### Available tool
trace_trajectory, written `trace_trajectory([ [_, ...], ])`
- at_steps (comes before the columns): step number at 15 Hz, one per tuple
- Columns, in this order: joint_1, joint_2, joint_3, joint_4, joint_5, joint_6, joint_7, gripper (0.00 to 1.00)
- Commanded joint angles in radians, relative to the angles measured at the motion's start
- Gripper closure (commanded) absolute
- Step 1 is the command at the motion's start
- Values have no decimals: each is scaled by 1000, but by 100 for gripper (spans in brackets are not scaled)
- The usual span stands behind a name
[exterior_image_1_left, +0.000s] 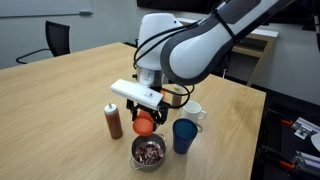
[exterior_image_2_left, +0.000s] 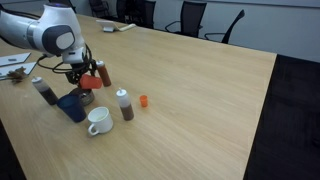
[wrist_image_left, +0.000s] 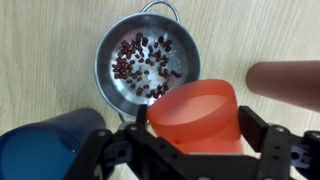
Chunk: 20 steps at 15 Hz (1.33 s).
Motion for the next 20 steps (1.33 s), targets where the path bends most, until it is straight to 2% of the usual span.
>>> trace_trajectory([
  [1,-105,-10,102,-40,186,90,-150,36],
  [8,-320,-8,285,-80,683,239,-576,36],
  [11,-458,15,402,-86,936,238,-819,36],
  [15,-597,69,500,-95,1247,190,-1099,36],
  [17,-634,99,513,-114,1336,154,-1176,36],
  [18,-541,64,381,-113,1457,61,-1220,36],
  [20,-504,61,311,-130,1553,-26,-1268,36],
])
